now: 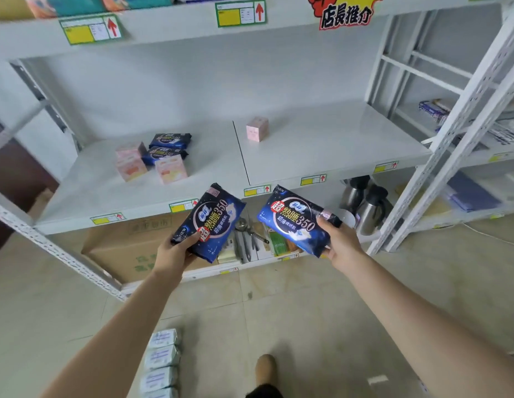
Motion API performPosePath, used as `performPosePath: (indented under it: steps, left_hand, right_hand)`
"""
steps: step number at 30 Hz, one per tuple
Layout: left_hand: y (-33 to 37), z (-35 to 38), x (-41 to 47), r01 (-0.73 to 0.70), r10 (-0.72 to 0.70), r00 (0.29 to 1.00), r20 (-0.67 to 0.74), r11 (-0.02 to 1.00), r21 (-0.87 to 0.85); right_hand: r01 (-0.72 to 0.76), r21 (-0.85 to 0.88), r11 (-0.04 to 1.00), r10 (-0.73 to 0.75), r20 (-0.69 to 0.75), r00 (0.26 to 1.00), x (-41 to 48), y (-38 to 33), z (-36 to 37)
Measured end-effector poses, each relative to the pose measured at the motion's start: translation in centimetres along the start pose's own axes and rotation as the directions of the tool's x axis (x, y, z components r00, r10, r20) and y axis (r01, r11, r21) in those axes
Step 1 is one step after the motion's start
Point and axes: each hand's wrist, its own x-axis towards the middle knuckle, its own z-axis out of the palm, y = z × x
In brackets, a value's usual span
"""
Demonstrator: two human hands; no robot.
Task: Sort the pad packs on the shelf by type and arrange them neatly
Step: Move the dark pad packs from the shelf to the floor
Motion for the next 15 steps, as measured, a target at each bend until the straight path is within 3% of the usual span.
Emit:
performPosePath:
  steps: [8, 15]
  left_hand:
    - [-0.8, -6.2, -4.2, 0.011, -0.02, 0.995, -0.094, 0.996, -0.087]
    - [0.4, -13.3, -4.2, 0.004, -0.014, 0.99, -0.139, 0.997, -0.073]
  right_hand:
    - [-0.061, -0.028, 0.998, 0.063, 0.095, 0.993, -4.3, 3.5, 1.5]
    - [-0.061, -0.082, 0.995, 0.073, 0.149, 0.986, -7.0, 8.2, 7.8]
